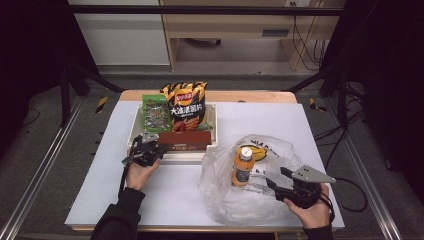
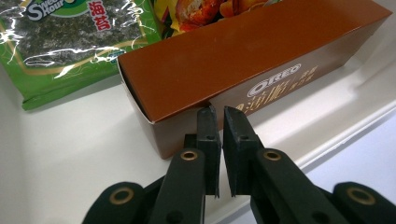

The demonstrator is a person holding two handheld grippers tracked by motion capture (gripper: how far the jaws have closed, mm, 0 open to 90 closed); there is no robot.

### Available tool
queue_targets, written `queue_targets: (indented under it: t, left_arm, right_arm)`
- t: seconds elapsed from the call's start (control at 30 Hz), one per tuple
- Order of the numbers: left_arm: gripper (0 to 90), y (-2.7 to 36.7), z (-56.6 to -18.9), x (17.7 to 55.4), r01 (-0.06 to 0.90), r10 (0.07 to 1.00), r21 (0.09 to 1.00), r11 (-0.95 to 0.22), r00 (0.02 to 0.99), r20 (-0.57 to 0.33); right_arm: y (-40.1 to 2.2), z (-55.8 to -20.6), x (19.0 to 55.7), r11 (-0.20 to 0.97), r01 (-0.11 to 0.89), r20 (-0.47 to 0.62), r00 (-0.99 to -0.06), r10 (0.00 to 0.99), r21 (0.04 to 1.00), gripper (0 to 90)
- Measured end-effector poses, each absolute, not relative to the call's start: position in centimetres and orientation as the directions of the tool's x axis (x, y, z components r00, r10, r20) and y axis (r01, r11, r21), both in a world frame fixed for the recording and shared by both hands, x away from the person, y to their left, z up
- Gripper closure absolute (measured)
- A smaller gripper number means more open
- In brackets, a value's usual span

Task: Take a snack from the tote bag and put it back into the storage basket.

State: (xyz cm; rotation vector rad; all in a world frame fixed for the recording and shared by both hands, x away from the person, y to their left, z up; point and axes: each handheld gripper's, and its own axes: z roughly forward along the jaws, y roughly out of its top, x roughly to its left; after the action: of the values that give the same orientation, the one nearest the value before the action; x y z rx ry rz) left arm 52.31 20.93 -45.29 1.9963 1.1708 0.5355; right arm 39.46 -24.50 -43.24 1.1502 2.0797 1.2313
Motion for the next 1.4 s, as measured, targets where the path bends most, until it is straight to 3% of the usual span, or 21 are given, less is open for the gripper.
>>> queue_targets:
  t: [0.43, 0.53, 0.77, 0.87, 0.97, 1.07, 1.2, 1.4]
  left_arm:
    - [74.3, 21.0, -44.3, 51.3, 0.515, 0.867, 0.807, -0.289, 0.499, -0.008]
    - [68.0, 21.4, -43.8, 51.1, 0.494, 0.880, 0.827, -0.267, 0.475, 0.001]
    - [41.6, 22.2, -44.0, 51.6, 0.492, 0.904, 0.833, -0.254, 0.426, 0.024]
    - [36.5, 22.2, -44.5, 52.1, 0.505, 0.901, 0.829, -0.240, 0.434, -0.004]
    - [36.5, 22.3, -44.9, 52.5, 0.511, 0.897, 0.820, -0.257, 0.442, 0.006]
    - [43.9, 22.5, -44.9, 52.6, 0.508, 0.885, 0.830, -0.230, 0.464, -0.038]
    - [48.1, 22.3, -45.0, 52.6, 0.507, 0.891, 0.822, -0.259, 0.454, 0.001]
    - [47.2, 22.9, -44.8, 52.6, 0.505, 0.895, 0.829, -0.241, 0.446, -0.011]
  right_arm:
    - [-24.1, -42.7, 39.2, 0.247, 0.407, 0.025, -0.558, 0.830, 0.879, 33.9]
    - [-24.1, -42.5, 39.2, 0.244, 0.401, 0.023, -0.557, 0.830, 0.883, 34.1]
    - [-24.0, -42.7, 39.3, 0.250, 0.403, 0.020, -0.559, 0.829, 0.880, 34.1]
    - [-24.0, -42.7, 39.3, 0.252, 0.403, 0.020, -0.560, 0.828, 0.880, 34.1]
    - [-24.0, -42.8, 39.3, 0.252, 0.403, 0.019, -0.559, 0.829, 0.880, 34.2]
    - [-24.0, -42.8, 39.3, 0.249, 0.405, 0.023, -0.559, 0.829, 0.880, 34.4]
    - [-23.9, -42.9, 39.4, 0.256, 0.407, 0.019, -0.561, 0.827, 0.877, 34.5]
    - [-24.1, -42.8, 39.3, 0.252, 0.403, 0.017, -0.556, 0.831, 0.880, 34.7]
